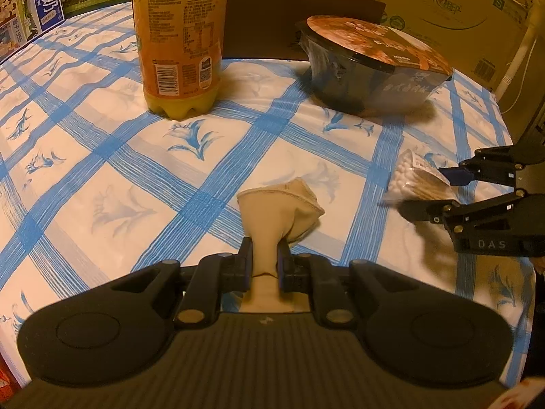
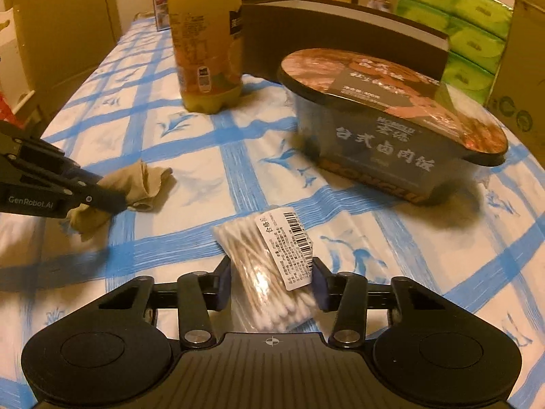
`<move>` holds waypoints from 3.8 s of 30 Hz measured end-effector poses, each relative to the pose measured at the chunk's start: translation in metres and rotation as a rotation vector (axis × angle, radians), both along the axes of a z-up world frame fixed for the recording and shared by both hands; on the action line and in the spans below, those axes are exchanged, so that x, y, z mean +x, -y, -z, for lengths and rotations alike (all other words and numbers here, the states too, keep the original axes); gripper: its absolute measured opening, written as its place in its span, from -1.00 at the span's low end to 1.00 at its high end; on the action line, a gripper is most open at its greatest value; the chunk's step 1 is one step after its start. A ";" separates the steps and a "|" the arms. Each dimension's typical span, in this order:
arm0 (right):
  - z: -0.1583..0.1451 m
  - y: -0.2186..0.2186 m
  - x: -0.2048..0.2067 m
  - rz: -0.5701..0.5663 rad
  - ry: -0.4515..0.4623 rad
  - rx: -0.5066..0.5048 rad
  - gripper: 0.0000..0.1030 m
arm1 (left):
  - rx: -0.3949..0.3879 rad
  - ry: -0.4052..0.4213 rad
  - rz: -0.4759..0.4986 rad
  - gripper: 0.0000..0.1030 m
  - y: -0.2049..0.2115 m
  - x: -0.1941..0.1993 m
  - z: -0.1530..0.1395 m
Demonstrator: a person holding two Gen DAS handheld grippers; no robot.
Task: Organize soft objects
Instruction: 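Lift and carry the glove and swab bag toward the white box with both tools, then release the glove into the box with the left tool while the right tool releases the swab bag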
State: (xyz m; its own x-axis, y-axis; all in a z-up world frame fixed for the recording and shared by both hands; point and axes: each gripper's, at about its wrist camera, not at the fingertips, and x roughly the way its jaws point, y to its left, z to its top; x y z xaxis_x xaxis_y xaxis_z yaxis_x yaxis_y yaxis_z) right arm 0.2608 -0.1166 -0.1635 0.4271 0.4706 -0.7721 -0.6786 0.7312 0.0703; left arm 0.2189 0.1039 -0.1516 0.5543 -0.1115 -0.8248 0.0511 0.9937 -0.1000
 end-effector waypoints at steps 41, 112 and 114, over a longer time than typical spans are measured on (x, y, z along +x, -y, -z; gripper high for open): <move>-0.133 0.096 0.100 0.197 -0.007 0.345 -0.22 | 0.141 0.242 0.078 -0.80 0.062 0.095 -0.130; -0.090 0.008 0.293 0.219 0.070 0.279 0.32 | 0.185 0.126 -0.445 -0.07 0.038 0.319 -0.100; -0.089 0.010 0.290 0.218 0.070 0.278 0.32 | 0.183 0.123 -0.443 -0.07 0.038 0.317 -0.099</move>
